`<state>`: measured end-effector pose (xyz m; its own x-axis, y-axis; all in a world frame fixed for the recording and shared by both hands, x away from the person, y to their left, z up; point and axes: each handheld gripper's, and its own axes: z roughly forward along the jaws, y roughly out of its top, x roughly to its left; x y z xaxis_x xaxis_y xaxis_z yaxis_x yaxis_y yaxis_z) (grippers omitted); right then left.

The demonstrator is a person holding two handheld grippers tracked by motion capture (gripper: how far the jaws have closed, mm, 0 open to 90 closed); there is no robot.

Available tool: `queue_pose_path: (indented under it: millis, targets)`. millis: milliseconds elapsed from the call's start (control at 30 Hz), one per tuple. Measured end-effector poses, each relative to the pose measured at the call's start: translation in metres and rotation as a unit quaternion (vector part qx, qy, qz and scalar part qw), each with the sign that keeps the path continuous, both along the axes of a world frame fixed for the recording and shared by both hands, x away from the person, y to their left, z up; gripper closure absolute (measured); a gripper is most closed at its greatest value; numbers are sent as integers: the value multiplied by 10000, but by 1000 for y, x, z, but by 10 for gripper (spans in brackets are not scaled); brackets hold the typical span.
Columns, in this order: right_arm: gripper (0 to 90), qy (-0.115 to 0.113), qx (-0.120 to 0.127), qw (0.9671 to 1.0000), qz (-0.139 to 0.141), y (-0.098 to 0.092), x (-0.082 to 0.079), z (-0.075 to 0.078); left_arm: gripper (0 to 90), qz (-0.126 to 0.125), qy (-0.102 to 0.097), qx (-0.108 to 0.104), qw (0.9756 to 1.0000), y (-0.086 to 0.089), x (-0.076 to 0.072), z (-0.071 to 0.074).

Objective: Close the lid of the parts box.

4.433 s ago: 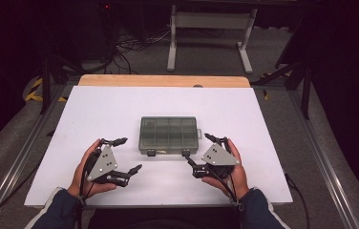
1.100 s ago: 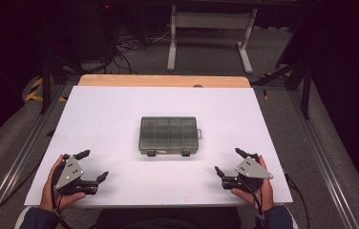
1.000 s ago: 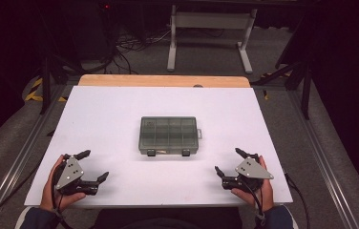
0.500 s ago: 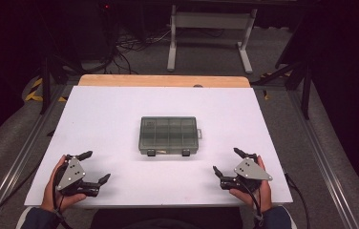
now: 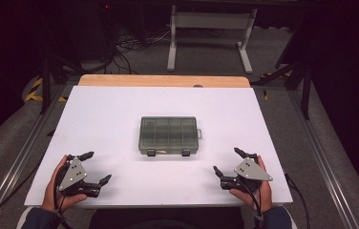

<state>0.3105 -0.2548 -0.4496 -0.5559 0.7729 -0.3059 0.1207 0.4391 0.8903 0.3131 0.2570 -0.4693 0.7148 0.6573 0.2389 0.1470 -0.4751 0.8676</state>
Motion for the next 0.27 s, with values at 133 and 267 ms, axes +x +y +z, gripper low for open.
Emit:
queue_pose_path:
  millis: [133,267]
  targets:
    - [87,-6,13,10000,-1,0,0,0,51,-3,7,11,10000,0,0,0]
    - [87,11,28,10000,-18,-1,1,-1,51,0,-5,2,10000,0,1,0]
